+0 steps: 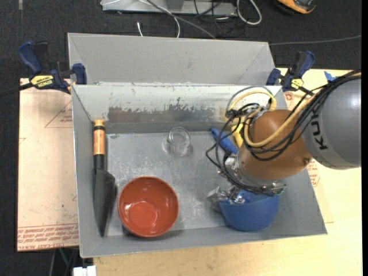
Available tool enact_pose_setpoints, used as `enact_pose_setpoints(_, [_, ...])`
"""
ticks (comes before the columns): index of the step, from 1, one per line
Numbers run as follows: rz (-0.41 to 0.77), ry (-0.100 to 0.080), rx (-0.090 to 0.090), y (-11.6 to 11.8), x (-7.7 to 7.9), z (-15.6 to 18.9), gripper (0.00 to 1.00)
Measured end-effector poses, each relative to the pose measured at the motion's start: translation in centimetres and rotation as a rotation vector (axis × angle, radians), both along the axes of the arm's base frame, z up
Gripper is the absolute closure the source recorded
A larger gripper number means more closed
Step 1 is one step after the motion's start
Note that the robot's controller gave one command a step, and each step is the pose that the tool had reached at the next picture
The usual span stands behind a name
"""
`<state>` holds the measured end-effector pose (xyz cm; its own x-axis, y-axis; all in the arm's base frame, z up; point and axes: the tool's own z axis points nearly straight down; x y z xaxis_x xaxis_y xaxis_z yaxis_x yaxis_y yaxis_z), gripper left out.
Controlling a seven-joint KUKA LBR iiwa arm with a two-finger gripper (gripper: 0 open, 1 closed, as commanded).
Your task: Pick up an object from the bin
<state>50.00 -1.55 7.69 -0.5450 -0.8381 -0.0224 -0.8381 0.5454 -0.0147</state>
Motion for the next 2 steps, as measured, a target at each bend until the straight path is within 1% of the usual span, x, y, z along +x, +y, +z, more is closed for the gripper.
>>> enact_pose_setpoints(1, [-0.001,-0.002,0.001,0.1,0.0,0.5,1.0])
enact_pose_setpoints(2, [-0.003,0.003,0.004,0.2,-0.1,2.9,1.0])
